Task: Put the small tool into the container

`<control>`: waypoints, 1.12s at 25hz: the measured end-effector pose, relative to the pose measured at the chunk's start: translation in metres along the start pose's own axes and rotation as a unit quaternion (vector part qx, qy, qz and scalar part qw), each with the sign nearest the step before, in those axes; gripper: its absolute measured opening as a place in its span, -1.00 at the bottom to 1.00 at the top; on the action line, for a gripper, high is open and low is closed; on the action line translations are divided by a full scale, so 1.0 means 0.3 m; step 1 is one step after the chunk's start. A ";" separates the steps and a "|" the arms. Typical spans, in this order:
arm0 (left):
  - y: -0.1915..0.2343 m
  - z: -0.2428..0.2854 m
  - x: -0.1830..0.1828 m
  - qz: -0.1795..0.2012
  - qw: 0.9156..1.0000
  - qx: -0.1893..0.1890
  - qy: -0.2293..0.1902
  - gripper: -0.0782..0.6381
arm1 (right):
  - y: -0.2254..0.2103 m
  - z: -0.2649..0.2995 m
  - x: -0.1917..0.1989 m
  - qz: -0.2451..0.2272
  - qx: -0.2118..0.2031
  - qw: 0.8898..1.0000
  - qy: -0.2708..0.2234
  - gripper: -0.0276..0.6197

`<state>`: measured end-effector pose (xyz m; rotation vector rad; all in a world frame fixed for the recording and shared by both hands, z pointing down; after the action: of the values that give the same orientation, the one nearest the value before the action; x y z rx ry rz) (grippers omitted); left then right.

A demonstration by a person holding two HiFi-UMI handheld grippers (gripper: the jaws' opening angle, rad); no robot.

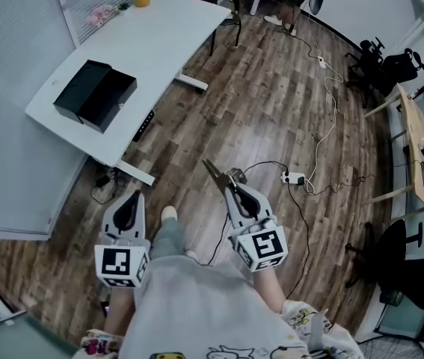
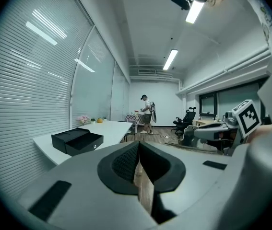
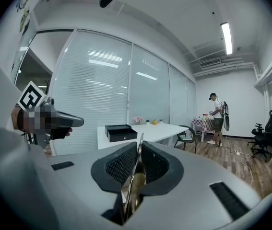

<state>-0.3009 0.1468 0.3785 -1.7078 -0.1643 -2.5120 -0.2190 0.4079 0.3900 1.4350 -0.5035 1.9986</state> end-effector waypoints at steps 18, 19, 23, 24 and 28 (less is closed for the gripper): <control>0.441 0.484 -0.228 0.002 1.000 -0.003 0.004 -0.77 | -0.149 0.614 -0.259 -0.008 0.001 1.000 -0.003 -0.83; 0.459 0.498 -0.228 0.001 1.000 -0.004 0.004 -0.76 | -0.151 0.638 -0.263 -0.008 0.000 1.000 -0.001 -0.83; 0.530 0.530 -0.229 -0.005 1.000 -0.007 0.008 -0.76 | -0.143 0.721 -0.280 -0.012 -0.003 1.000 0.009 -0.83; 0.551 0.537 -0.231 -0.007 1.000 -0.008 0.008 -0.76 | -0.137 0.742 -0.288 -0.014 -0.004 1.000 0.010 -0.83; 0.609 0.545 -0.218 -0.019 1.000 -0.013 0.008 -0.77 | -0.107 0.800 -0.317 -0.024 -0.011 1.000 0.012 -0.83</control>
<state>-0.1007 -0.0089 0.3833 -1.7095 -0.1655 -2.5659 -0.0076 0.2565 0.3800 1.3952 -0.4746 1.9648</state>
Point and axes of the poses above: the fingertips, and each gripper's own axes: z forward along the fingers, y to its left, x out of its underside, the point moved 8 cm from there along -z, backward along the fingers, and after that the axes turned 9 degrees about y, right-handed, at the moved point
